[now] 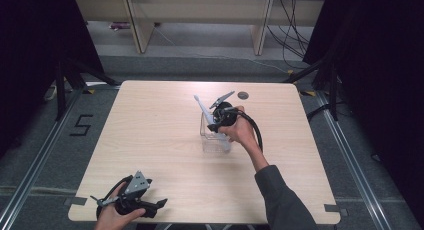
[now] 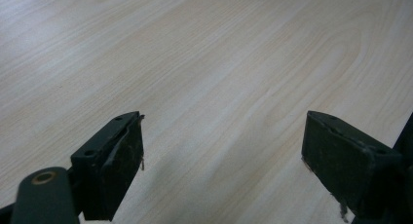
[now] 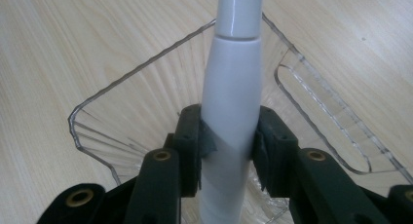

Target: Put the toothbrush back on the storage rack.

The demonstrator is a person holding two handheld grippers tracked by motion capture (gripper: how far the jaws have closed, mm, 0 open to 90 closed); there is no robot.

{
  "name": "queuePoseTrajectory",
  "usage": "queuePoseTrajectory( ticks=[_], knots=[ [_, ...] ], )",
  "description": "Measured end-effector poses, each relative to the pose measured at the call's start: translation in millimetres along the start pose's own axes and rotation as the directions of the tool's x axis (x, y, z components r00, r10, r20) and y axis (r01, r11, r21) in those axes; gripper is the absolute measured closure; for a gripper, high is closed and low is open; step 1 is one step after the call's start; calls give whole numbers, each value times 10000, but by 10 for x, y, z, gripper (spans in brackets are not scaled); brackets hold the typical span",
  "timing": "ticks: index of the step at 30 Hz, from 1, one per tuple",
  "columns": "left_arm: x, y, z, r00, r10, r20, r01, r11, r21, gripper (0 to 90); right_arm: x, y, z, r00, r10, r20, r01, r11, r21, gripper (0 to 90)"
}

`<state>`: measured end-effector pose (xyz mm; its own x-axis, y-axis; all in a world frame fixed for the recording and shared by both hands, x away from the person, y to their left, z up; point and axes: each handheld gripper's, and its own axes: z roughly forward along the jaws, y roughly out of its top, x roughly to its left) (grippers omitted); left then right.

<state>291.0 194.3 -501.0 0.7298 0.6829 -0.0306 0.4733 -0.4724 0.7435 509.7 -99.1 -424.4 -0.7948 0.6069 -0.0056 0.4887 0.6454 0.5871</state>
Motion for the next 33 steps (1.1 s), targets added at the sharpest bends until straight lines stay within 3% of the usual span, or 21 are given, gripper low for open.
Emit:
queuePoseTrajectory(
  ticks=[2,7,9,11,13,23,24,26,28,29,30,31,33],
  knots=[
    [-2,0,0,10000,-28,2,28,10000,4,147,6,1,1,9998,212,21,-212,9997,128,663],
    [13,4,2,9998,176,-113,-177,9998,-25,147,-14,20,25,9998,-53,-170,54,10000,45,661],
    [-4,-2,-7,9999,-81,-115,82,9999,88,147,0,27,22,9995,294,-101,-291,9992,278,661],
    [-4,-3,-7,9999,-94,-118,95,9999,92,147,-14,31,36,9998,103,-180,-100,9999,133,660],
    [14,0,-16,9996,145,-248,-138,9996,252,147,-19,33,44,9996,117,-247,-113,9998,157,660],
    [-3,-3,-12,10000,15,12,-15,9997,255,147,-48,39,70,9991,197,-380,-193,9998,91,635],
    [-3,-4,-11,10000,7,-10,-7,9996,278,147,-21,37,41,9976,677,-172,-672,9973,305,628],
    [-1,-3,-12,10000,43,-3,-43,9996,270,147,-47,34,32,9989,388,-247,-388,9992,11,615],
    [-1,-3,-11,10000,30,-8,-30,9996,270,147,-29,31,-9,9970,759,-180,-756,9970,138,603],
    [-1,-3,-11,10000,30,-8,-30,9996,270,147,-29,31,-9,9970,759,-180,-756,9970,138,603],
    [-1,-3,-10,10000,27,-9,-27,9996,273,147,-61,32,-10,9996,209,-205,-213,9996,-202,602],
    [-4,-4,-10,10000,17,10,-17,9996,276,147,-46,28,-51,9987,426,-284,-431,9989,-176,586],
    [0,-3,-10,10000,51,-2,-51,9996,282,147,-54,28,-73,9997,227,-122,-232,9989,-419,574]
  ],
)
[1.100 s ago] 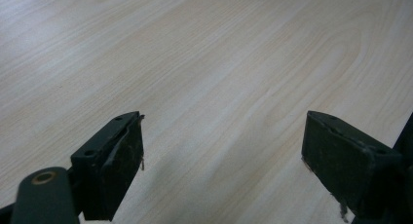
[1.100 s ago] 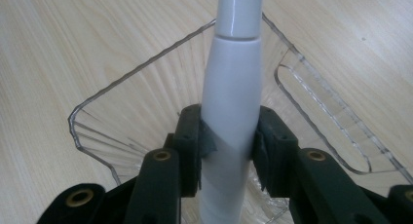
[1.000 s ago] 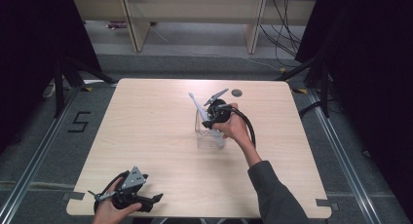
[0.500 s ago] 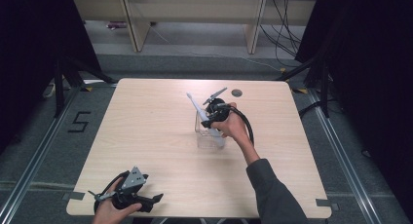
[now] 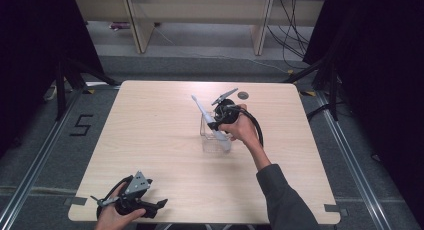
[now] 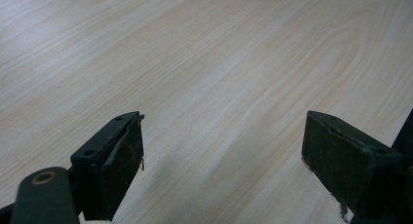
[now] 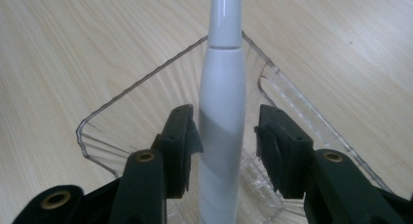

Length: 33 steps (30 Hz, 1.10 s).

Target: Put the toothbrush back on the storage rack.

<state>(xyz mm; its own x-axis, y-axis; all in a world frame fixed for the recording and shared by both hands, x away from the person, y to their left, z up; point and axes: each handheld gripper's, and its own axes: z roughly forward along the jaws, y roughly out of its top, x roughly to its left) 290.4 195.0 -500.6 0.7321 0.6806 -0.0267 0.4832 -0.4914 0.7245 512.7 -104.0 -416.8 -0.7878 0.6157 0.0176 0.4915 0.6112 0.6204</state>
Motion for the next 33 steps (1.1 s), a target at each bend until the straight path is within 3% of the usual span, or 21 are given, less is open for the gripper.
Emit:
queuePoseTrajectory(
  ticks=[2,4,5,10,12,13,14,15,18,19,24,33],
  knots=[
    [0,0,-1,10000,-31,-41,31,10000,-8,147,27,-6,-49,9991,426,30,-426,9991,82,560],
    [6,2,-2,10000,76,-23,-76,10000,-6,147,17,-7,-65,9995,303,-22,-303,9995,28,550],
    [-1,-1,-1,10000,-40,-14,40,10000,-9,147,4,-11,-105,10000,-79,47,80,9998,-186,548],
    [-2,-1,1,10000,-45,4,45,10000,-7,147,52,-35,-170,9994,324,-136,-329,9987,-396,524],
    [-1,-1,1,10000,-31,-8,31,10000,3,147,56,-40,-211,9998,210,-59,-212,9992,-345,512],
    [-1,-1,1,10000,-31,-7,31,10000,2,147,33,-48,-207,9997,-255,34,256,9980,-578,505],
    [-1,-1,1,10000,-39,-4,39,10000,5,147,72,-45,-238,9996,265,66,-262,9989,-382,499],
    [-1,-1,1,10000,-36,-7,36,10000,7,147,51,-60,-247,10000,-63,28,64,9985,-547,495],
    [-11,-2,6,9999,-147,78,148,9999,-85,147,74,-77,-279,10000,46,-34,-48,9970,-772,478],
    [-10,-2,5,9999,-142,79,142,9999,-70,147,66,-86,-303,9998,-193,-31,190,9965,-809,468],
    [-12,-2,6,9999,-152,71,153,9999,-74,147,111,-115,-378,10000,-4,-66,-2,9962,-868,460],
    [-3,-2,6,10000,-49,-16,49,10000,11,147,160,-197,-468,9996,-280,-25,274,9904,-1356,440]
  ],
)
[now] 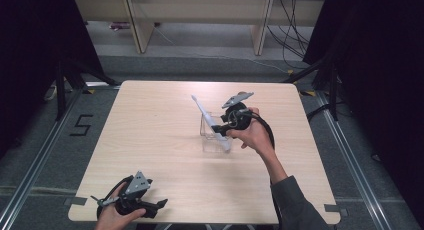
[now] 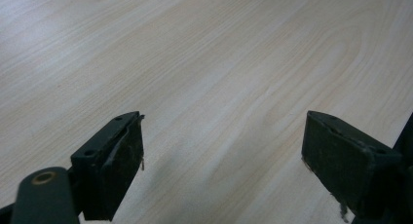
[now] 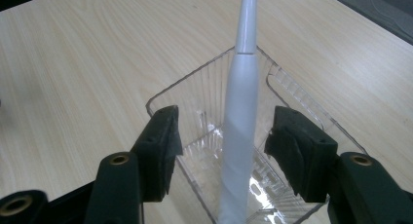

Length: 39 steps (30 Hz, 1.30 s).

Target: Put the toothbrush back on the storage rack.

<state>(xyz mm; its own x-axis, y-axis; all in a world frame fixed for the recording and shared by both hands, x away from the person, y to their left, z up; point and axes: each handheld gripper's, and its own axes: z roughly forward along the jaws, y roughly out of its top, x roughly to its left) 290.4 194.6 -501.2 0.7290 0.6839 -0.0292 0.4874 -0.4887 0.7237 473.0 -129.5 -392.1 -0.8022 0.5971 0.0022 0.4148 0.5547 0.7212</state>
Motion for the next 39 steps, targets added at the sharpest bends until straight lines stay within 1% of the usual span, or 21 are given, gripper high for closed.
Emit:
queuePoseTrajectory(
  ticks=[5,6,8,9,10,11,13,14,15,17,20,22,24,25,28,29,31,32,37,38,39],
  knots=[
    [6,-1,-4,10000,4,-27,-4,10000,-2,147,14,-22,-75,9995,309,18,-309,9995,113,433],
    [7,-1,-4,10000,11,-30,-11,10000,7,147,5,-38,-91,9993,364,92,-363,9993,-90,427],
    [10,3,-4,9999,119,6,-119,9999,-18,148,-2,-56,-124,9989,470,-48,-470,9989,-68,420],
    [10,3,-4,9999,119,6,-119,9999,-18,147,-18,-61,-127,9998,206,-68,-208,9996,-210,414],
    [9,4,-5,9999,116,24,-116,9999,-23,147,8,-71,-149,9982,594,-9,-594,9982,-101,410],
    [9,4,-5,9999,116,24,-116,9999,-23,147,8,-71,-149,9982,594,-9,-594,9982,-101,410],
    [12,3,-5,10000,94,5,-94,10000,-27,148,-5,-81,-159,9993,358,-67,-360,9990,-253,401],
    [10,2,-4,10000,66,14,-65,10000,-45,147,10,-85,-155,9981,612,90,-608,9974,-389,399],
    [10,3,-7,9999,117,5,-117,9999,-18,147,-5,-80,-174,9996,271,-22,-272,9988,-416,394],
    [10,4,-8,9999,114,-6,-114,9999,-17,147,6,-82,-185,9997,256,-24,-257,9989,-393,386],
    [5,3,-14,9999,163,0,-163,9999,-32,147,26,-97,-204,9996,279,-16,-279,9989,-378,382],
    [-9,2,-4,9999,-62,84,64,9998,-214,147,26,-103,-222,9997,230,-45,-232,9988,-442,378],
    [-9,3,-4,10000,-53,71,55,9998,-186,147,36,-111,-245,9993,381,45,-378,9982,-467,376],
    [1,4,-13,9999,125,95,-124,9999,-46,147,26,-115,-248,9995,310,30,-308,9980,-550,376],
    [-8,3,-5,10000,-11,94,12,9999,-164,147,23,-124,-267,9991,417,50,-414,9975,-573,375],
    [6,5,-15,9999,173,9,-173,9998,-18,147,33,-136,-275,9988,478,128,-470,9974,-544,374],
    [3,4,-12,9999,128,7,-128,9999,-63,147,29,-145,-265,9992,377,161,-366,9974,-627,373],
    [-4,4,-9,9999,61,111,-60,9999,-98,147,24,-152,-267,9994,340,99,-334,9979,-554,371],
    [1,7,-26,9999,140,63,-139,9999,-102,147,35,-175,-295,9990,438,62,-434,9979,-487,365],
    [0,7,-28,9999,113,65,-112,9999,-109,147,45,-187,-285,9990,408,197,-393,9968,-690,363],
    [1,6,-26,9999,111,62,-110,9999,-98,147,54,-195,-297,9988,435,212,-420,9969,-670,363]
  ],
)
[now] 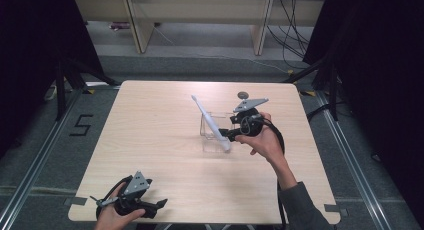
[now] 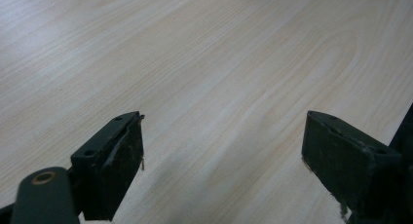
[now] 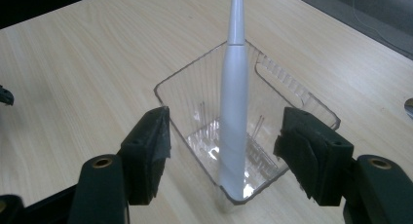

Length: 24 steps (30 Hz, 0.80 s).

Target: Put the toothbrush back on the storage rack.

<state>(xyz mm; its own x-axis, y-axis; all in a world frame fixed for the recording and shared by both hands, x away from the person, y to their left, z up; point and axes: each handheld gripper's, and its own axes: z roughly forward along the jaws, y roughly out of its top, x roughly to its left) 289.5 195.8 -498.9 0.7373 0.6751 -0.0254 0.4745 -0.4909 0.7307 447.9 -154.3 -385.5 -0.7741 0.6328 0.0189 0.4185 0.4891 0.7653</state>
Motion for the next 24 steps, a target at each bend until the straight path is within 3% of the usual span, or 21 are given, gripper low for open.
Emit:
queuePoseTrajectory(
  ticks=[4,8,12,13,24],
  knots=[
    [4,2,-1,9999,139,-27,-139,9999,90,147,-3,-14,-29,10000,-26,-50,26,10000,6,362],
    [-22,-4,6,9997,-262,31,262,9996,-131,147,-2,-41,-67,9999,-68,-110,70,9998,173,358],
    [-23,-3,6,9996,-265,35,266,9996,-123,147,3,-51,-79,9999,-77,-71,78,9998,161,356],
    [-10,-1,-3,9999,-89,-46,89,10000,27,147,10,-63,-81,10000,-20,-69,20,9999,98,355],
    [-12,1,-7,9999,-160,20,160,9999,-42,147,37,-123,-125,10000,33,-52,-33,10000,58,343]
  ],
)
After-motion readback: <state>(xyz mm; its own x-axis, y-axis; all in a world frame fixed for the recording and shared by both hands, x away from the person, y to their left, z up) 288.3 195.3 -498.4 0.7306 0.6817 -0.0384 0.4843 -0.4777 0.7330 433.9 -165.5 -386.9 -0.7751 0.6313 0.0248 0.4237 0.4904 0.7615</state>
